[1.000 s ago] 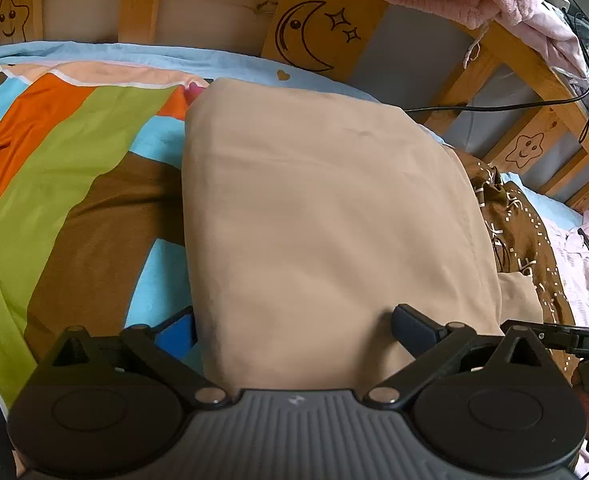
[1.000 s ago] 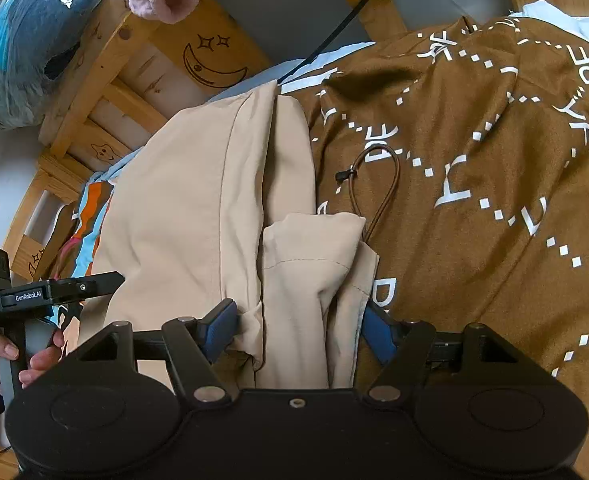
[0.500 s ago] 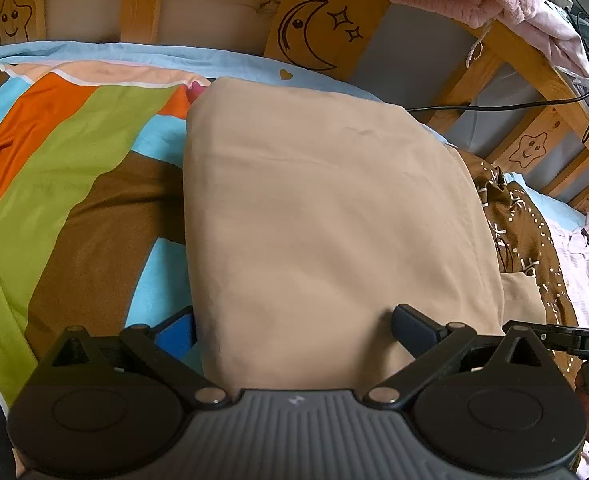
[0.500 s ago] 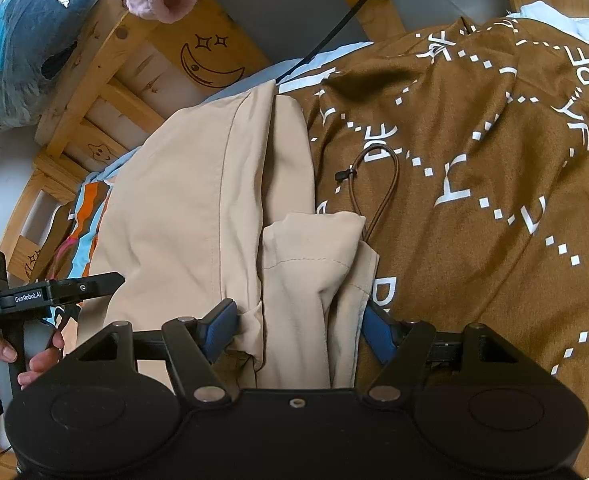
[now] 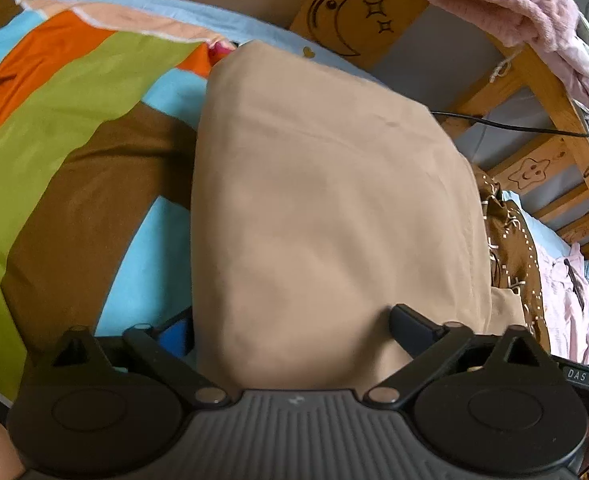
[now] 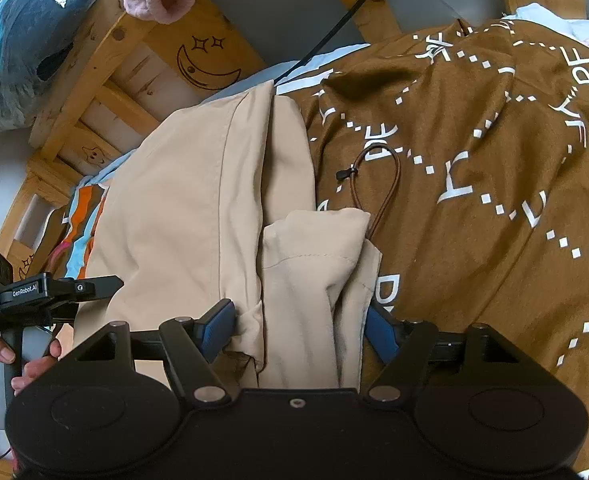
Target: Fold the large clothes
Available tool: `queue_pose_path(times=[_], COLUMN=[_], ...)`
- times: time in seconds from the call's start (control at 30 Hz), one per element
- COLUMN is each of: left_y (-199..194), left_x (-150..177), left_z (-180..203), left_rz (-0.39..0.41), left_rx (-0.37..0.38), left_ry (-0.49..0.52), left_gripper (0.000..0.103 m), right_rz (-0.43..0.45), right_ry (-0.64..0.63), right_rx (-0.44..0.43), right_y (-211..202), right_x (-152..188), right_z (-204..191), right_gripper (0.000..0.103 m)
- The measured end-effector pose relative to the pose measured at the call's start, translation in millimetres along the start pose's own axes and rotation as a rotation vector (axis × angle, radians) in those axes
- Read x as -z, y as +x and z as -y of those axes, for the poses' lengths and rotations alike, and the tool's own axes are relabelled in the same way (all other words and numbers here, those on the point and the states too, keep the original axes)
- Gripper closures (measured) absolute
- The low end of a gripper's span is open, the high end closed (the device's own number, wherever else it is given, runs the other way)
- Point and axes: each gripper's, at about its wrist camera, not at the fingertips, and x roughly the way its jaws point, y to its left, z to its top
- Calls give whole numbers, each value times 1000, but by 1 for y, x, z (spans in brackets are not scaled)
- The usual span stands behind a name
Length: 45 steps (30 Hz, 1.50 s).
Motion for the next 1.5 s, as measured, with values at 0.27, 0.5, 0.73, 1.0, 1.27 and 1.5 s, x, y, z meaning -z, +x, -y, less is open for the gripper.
queue_pose_path(times=[0.27,0.5,0.73,1.0,1.27,1.5], left_y=[-6,-19,-38,-54,-27,13], left_x=[3,6,11,-1,-31,-32], left_z=[12,31,55,95,110,86], left_rz=[14,64,126,242,267,168], left_rx=[-66,-117,-124,-56,-7,-132], left_ry=[24,103,229,385,365,370], left_gripper=[19,40,54,57,55,48], right_rz=[15,88,174,332,428,267], right_ry=[-62,-192,-327,-465,-414,-276], right_rx=[6,-13,-56,-52,12,85], right_y=[-4,-21,-40,-75,-93,-37], right_x=[5,12,22,31,2,-1], right_z=[-16,-43,-80,-112,-99,-63], right_gripper=[66,93,96,97,97,84])
